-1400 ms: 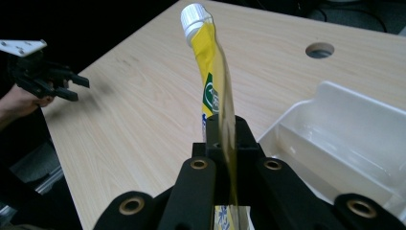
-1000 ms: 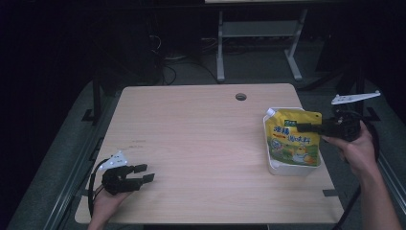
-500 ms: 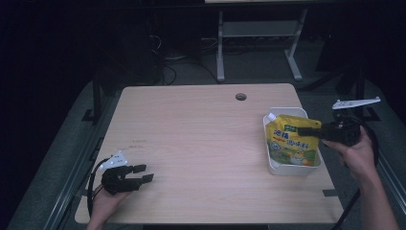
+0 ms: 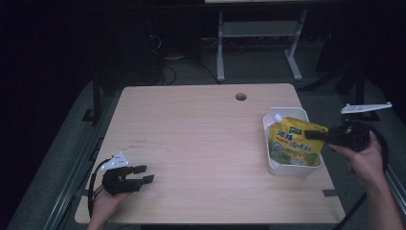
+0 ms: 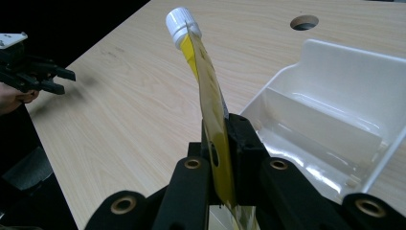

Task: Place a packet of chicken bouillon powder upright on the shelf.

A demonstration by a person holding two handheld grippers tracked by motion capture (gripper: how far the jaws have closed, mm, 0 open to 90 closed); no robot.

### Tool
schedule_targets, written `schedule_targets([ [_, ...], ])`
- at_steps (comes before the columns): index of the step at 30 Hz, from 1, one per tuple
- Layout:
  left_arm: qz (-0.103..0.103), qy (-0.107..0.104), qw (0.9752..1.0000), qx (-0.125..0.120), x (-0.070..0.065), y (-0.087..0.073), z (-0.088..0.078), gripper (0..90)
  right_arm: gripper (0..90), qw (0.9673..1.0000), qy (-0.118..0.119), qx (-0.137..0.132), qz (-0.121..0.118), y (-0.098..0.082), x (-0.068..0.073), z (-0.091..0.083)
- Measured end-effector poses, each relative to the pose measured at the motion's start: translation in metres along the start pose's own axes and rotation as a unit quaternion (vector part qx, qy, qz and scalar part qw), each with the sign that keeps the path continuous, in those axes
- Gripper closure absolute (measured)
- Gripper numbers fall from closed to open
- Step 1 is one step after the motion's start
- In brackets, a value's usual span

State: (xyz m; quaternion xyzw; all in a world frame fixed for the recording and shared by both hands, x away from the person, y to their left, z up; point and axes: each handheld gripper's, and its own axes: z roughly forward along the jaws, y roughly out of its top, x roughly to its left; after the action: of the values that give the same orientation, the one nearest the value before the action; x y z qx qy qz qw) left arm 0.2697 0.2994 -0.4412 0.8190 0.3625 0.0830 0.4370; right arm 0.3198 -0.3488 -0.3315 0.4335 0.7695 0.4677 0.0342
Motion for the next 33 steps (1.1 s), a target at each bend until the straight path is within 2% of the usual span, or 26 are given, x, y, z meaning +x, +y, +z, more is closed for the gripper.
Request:
schedule_targets([
  [11, 0.0, 0.001, 1.0, 0.006, 0.0, 0.0, 0.004, 42.9, 86.3, 0.9997, -0.004, -0.01, 0.022, -0.021, -0.016, -0.005],
  [19, -0.001, 0.0, 1.0, 0.006, -0.001, 0.001, 0.005, 43.0, 87.5, 0.9996, -0.003, -0.007, 0.028, -0.025, -0.019, -0.007],
  [23, -0.001, 0.0, 1.0, 0.005, 0.0, 0.001, 0.005, 42.9, 81.4, 0.9995, -0.012, -0.009, 0.028, -0.023, -0.019, -0.007],
  [25, -0.001, 0.001, 1.0, 0.005, 0.0, 0.001, 0.005, 42.9, 72.5, 0.9993, -0.013, -0.016, 0.031, -0.02, -0.018, -0.01],
  [33, 0.0, 0.002, 1.0, 0.007, 0.0, 0.001, 0.005, 42.4, 66.2, 0.9988, -0.029, -0.03, 0.026, -0.009, -0.012, -0.02],
])
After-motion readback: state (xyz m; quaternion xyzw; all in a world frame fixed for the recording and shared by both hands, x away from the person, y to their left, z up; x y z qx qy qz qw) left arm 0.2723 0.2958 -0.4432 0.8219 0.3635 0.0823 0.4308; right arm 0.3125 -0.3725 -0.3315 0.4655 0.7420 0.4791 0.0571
